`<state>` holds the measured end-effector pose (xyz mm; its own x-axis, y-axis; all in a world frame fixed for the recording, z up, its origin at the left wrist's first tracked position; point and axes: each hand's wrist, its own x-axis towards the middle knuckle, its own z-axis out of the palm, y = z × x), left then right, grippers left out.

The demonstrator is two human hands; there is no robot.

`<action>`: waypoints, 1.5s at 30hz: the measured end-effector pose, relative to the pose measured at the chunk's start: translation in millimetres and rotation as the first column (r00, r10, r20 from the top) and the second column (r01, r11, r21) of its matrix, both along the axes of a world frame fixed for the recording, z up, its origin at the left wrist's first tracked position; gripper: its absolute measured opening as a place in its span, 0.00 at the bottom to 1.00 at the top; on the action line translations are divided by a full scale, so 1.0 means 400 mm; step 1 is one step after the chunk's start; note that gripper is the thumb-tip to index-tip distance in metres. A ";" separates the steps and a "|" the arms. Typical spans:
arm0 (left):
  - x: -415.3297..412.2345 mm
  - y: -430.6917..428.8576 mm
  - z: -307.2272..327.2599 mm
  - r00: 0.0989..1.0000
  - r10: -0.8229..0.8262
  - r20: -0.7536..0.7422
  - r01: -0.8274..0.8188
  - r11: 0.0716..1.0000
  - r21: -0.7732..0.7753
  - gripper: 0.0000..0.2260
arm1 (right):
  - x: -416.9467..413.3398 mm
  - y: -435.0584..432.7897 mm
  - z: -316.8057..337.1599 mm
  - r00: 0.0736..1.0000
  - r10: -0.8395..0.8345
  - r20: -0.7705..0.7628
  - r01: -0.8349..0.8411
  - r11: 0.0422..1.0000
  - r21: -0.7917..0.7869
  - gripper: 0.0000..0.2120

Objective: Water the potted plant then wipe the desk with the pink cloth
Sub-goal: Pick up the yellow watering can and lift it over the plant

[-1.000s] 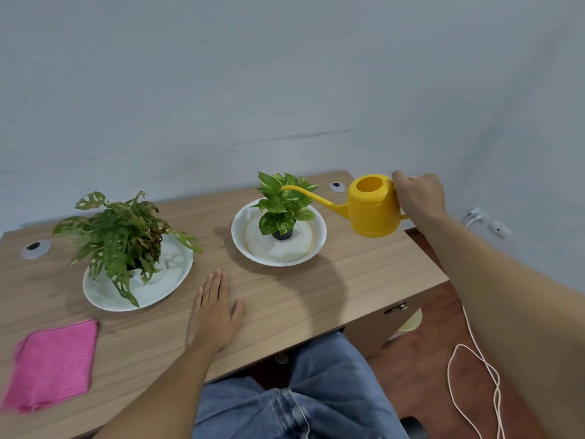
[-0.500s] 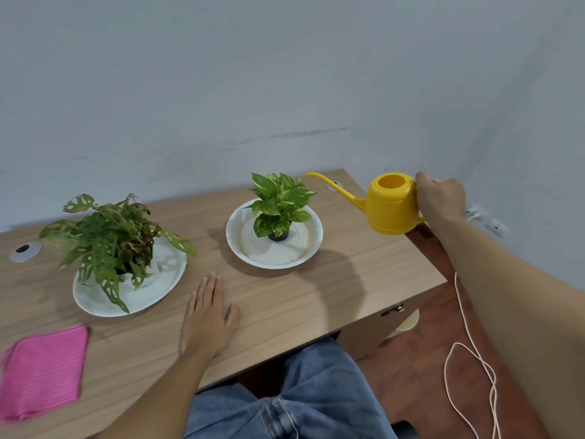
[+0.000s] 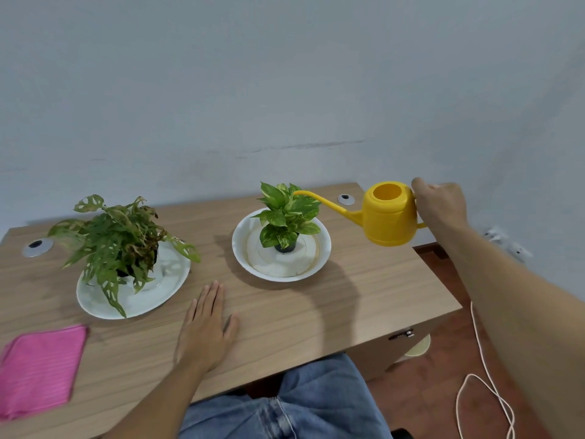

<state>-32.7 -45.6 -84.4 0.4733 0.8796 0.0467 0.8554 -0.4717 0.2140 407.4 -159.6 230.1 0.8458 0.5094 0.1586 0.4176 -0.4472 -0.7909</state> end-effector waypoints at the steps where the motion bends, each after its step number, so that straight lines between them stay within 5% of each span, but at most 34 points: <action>1: -0.001 0.001 0.001 1.000 0.001 0.003 -0.001 1.000 -0.005 0.39 | 0.004 -0.002 0.002 1.000 0.003 0.004 -0.003 1.000 0.002 0.21; 15: -0.005 -0.004 0.009 1.000 -0.006 0.015 0.006 1.000 -0.020 0.38 | 0.043 -0.009 -0.002 0.997 -0.076 -0.011 0.076 0.997 -0.007 0.23; 29: -0.009 -0.021 0.021 0.996 0.034 0.086 -0.030 0.998 -0.048 0.38 | -0.074 0.083 -0.016 0.990 0.138 -0.025 -0.138 0.990 0.025 0.26; 45: -0.215 -0.026 0.009 0.977 0.001 0.214 0.002 1.000 -0.012 0.34 | -0.250 0.217 -0.029 0.937 0.306 -0.167 -0.298 0.952 0.072 0.17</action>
